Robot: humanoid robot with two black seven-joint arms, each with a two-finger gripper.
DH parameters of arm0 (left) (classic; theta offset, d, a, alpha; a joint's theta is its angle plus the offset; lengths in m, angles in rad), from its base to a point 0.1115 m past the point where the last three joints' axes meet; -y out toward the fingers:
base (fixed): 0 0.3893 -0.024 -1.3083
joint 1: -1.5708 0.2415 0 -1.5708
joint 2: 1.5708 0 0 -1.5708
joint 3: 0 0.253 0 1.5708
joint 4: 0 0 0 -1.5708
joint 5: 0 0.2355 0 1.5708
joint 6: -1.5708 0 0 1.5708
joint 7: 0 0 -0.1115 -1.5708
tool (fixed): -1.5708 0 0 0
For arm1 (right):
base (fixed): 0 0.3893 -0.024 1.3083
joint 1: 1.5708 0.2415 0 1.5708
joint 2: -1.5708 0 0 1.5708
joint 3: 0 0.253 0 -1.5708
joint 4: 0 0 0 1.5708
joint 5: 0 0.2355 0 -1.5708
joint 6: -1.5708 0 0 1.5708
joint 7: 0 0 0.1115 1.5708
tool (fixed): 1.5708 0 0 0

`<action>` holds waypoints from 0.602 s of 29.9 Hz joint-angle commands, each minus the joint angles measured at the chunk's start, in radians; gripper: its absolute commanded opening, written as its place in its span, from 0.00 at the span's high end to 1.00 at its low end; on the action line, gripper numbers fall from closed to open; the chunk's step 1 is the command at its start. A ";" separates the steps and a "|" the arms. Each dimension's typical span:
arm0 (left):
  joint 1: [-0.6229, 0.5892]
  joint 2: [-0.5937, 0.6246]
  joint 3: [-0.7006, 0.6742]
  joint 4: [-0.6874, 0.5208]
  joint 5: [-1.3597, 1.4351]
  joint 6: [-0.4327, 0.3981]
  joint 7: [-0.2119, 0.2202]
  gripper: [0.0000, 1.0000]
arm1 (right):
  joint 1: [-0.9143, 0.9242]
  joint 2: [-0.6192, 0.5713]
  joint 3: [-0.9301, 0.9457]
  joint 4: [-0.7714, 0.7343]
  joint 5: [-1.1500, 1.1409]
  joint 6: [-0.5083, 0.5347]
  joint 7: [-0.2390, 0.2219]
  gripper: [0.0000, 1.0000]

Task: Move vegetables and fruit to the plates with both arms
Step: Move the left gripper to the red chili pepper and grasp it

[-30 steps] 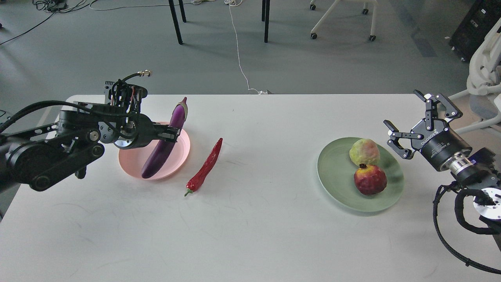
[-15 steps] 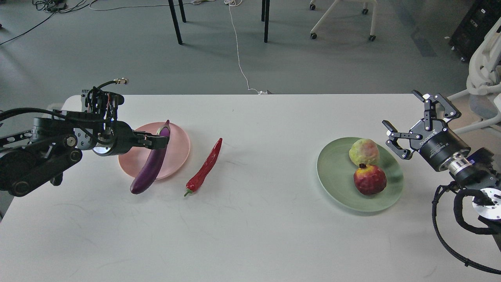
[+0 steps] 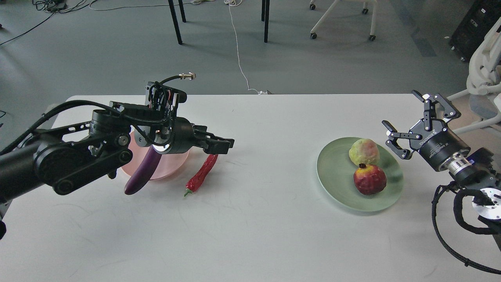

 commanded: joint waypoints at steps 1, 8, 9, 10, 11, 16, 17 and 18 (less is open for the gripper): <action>0.005 -0.076 0.053 0.094 0.096 0.000 -0.007 0.03 | -0.004 -0.003 0.000 0.000 0.000 0.001 0.000 0.03; 0.045 -0.085 0.054 0.150 0.131 0.027 -0.004 0.08 | -0.007 -0.002 -0.001 0.000 0.000 0.001 0.000 0.03; 0.045 -0.087 0.054 0.157 0.134 0.027 -0.002 0.10 | -0.007 0.000 -0.001 0.000 0.000 0.001 0.000 0.03; 0.045 -0.089 0.056 0.165 0.137 0.027 -0.002 0.12 | -0.007 0.002 -0.001 0.000 0.000 0.001 0.000 0.03; 0.045 -0.092 0.056 0.173 0.140 0.027 -0.002 0.16 | -0.007 0.002 -0.001 0.000 0.000 0.001 0.000 0.03; 0.044 -0.093 0.097 0.184 0.140 0.025 -0.002 0.37 | -0.007 0.003 -0.001 0.000 0.000 0.001 0.000 0.03; 0.045 -0.095 0.099 0.184 0.140 0.025 -0.002 0.41 | -0.007 0.003 -0.001 0.000 0.000 0.000 0.000 0.03; 0.045 -0.095 0.099 0.184 0.139 0.022 0.000 0.46 | -0.007 0.003 -0.001 0.000 0.000 0.001 0.000 0.03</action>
